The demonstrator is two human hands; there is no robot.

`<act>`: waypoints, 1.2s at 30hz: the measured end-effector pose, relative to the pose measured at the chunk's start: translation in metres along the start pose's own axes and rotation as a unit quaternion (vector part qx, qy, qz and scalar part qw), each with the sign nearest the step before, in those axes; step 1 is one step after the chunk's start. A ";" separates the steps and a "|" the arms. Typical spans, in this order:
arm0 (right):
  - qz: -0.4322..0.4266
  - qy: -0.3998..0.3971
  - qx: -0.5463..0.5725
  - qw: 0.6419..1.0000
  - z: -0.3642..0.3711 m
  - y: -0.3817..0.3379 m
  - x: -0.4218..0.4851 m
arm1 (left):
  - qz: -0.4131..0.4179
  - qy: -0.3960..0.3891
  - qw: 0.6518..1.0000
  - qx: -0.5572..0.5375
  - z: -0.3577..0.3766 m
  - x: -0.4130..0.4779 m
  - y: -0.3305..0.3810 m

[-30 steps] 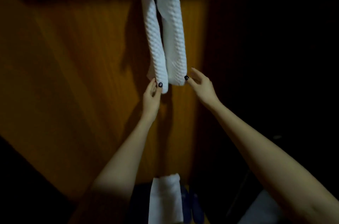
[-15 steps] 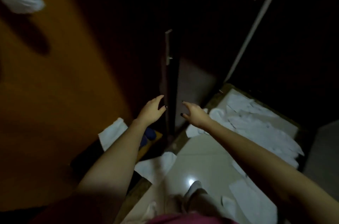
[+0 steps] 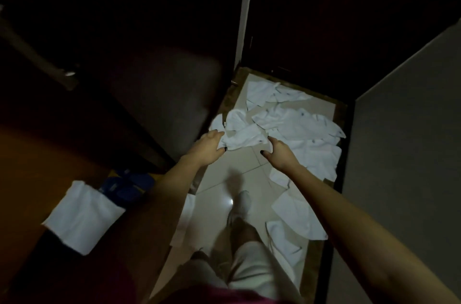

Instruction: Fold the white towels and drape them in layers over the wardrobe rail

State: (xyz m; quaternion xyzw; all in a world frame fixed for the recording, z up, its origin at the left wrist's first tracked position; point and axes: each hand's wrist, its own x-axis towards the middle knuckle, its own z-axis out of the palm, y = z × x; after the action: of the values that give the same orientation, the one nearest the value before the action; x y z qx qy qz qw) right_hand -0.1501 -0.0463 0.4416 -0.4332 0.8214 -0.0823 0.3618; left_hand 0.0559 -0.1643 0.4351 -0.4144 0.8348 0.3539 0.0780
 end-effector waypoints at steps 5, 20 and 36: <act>0.012 0.002 0.023 1.000 -0.004 0.035 0.100 | -0.022 0.001 1.000 -0.004 0.030 0.097 -0.014; -0.003 0.011 0.044 0.999 0.198 0.229 0.444 | 0.027 -0.041 0.999 0.002 0.288 0.433 -0.200; -0.112 0.026 -0.155 0.981 0.376 0.306 0.647 | 0.035 -0.117 0.992 -0.028 0.441 0.592 -0.345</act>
State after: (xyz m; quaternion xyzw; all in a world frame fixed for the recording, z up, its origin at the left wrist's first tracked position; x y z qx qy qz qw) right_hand -0.3341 -0.2910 -0.3062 -0.5705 0.7800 -0.0054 0.2570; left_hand -0.1395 -0.3918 -0.3225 -0.3431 0.8237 0.4256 0.1508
